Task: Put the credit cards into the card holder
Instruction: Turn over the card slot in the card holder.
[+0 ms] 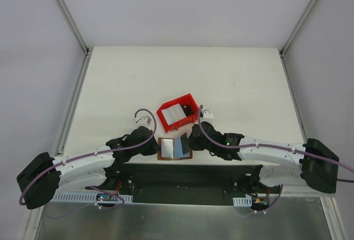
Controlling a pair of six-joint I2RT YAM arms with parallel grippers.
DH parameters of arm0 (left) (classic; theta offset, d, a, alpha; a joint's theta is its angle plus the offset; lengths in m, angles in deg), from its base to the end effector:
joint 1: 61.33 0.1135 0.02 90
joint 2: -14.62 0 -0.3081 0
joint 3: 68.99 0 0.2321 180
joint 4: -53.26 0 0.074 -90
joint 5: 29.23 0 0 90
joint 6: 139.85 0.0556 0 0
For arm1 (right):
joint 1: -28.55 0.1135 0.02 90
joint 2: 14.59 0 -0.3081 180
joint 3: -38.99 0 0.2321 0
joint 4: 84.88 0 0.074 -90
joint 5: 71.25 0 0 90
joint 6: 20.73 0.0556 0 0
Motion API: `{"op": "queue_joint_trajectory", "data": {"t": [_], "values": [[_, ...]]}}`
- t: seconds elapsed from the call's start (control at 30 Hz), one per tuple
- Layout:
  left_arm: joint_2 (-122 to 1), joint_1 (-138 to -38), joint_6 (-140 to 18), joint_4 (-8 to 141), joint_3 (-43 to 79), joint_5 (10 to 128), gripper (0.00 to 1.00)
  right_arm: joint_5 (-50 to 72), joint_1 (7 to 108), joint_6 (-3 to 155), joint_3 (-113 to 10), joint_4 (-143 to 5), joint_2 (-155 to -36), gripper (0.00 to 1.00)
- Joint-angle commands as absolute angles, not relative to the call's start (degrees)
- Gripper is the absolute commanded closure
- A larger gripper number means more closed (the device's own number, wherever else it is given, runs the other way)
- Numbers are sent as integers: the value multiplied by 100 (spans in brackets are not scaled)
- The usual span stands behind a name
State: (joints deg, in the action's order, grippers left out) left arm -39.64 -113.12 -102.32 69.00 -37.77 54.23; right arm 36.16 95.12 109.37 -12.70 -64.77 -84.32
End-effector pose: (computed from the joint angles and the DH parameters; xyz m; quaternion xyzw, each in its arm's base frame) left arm 0.1005 -0.1174 0.1918 -0.0300 0.9001 -0.3091 0.3055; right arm 0.1083 0.2080 0.2522 -0.1391 0.8805 0.2654 0.3672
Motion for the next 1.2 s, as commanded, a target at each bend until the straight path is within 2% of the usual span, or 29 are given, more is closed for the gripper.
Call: {"op": "queue_joint_trajectory", "data": {"t": [0.0, 0.23, 1.17], "values": [[-3891, -11345, -10407, 7009, -3897, 5155, 100, 3721, 9369, 10944, -1273, -6657, -8007, 100], [-3969, -11345, -10469, 6992, -3915, 5137, 100, 3774, 9219, 10908, -1203, -6058, -7620, 100], [-4004, -11345, -10496, 6649, -4029, 5199, 100, 3264, 9043, 11304, -1080, -6348, -8630, 100]]}}
